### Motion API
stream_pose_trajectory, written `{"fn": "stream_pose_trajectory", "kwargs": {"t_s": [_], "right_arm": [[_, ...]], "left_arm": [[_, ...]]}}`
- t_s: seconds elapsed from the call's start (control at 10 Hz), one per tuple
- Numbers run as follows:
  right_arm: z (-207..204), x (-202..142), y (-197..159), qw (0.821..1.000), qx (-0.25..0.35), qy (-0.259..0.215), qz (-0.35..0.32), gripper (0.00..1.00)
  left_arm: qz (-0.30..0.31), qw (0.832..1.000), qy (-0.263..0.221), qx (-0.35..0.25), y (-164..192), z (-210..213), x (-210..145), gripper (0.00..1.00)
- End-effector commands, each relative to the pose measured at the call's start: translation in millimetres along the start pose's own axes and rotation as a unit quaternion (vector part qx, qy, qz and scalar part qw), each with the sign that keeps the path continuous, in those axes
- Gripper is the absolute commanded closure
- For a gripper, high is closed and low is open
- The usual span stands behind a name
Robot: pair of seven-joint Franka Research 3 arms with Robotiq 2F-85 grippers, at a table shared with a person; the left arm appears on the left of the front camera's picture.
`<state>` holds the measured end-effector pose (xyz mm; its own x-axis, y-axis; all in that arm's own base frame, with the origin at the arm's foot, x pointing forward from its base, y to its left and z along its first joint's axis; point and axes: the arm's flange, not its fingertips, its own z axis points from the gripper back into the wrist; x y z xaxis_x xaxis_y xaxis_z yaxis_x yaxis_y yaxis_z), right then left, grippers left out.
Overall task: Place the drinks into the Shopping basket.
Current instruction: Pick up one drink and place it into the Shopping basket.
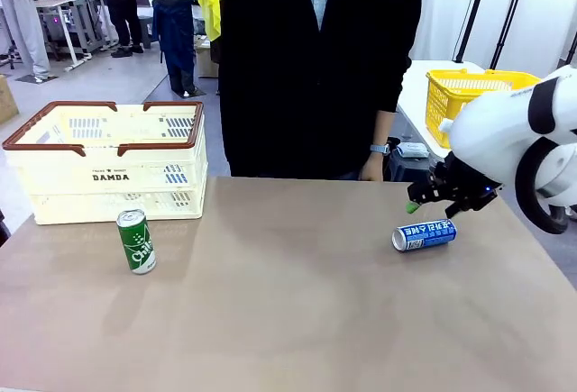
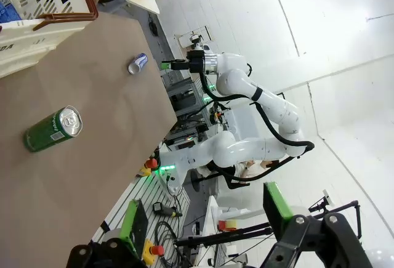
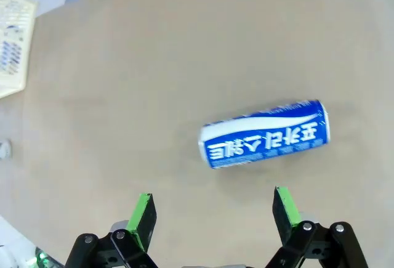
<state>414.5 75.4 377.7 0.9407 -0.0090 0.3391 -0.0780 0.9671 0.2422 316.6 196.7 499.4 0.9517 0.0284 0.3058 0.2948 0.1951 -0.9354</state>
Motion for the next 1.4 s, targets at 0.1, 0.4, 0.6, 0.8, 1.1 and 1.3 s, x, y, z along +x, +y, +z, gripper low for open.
{"fn": "stream_pose_trajectory", "kwargs": {"t_s": [0.1,0.4,0.6,0.8,1.1,1.3], "right_arm": [[-12,43,-7,0.990,-0.073,0.075,0.093,0.00],[-16,50,4,0.868,0.096,0.082,0.480,0.00],[-20,50,3,0.781,0.248,0.127,0.559,0.00],[-21,46,-10,0.710,0.316,0.189,0.599,0.00],[-17,29,-25,0.615,0.288,0.170,0.714,0.00],[-21,23,-24,0.667,0.245,0.120,0.693,0.00]], "left_arm": [[-0.002,1.000,0.000,-0.005,-3,1,-1,0.00],[-0.002,1.000,0.000,-0.005,-3,1,-1,0.00],[-0.002,1.000,0.000,-0.005,-3,1,-1,0.00],[-0.002,1.000,0.000,-0.005,-3,1,-1,0.00],[-0.002,1.000,0.000,-0.005,-3,1,-1,0.00],[-0.002,1.000,0.000,-0.005,-3,1,-1,0.00]]}}
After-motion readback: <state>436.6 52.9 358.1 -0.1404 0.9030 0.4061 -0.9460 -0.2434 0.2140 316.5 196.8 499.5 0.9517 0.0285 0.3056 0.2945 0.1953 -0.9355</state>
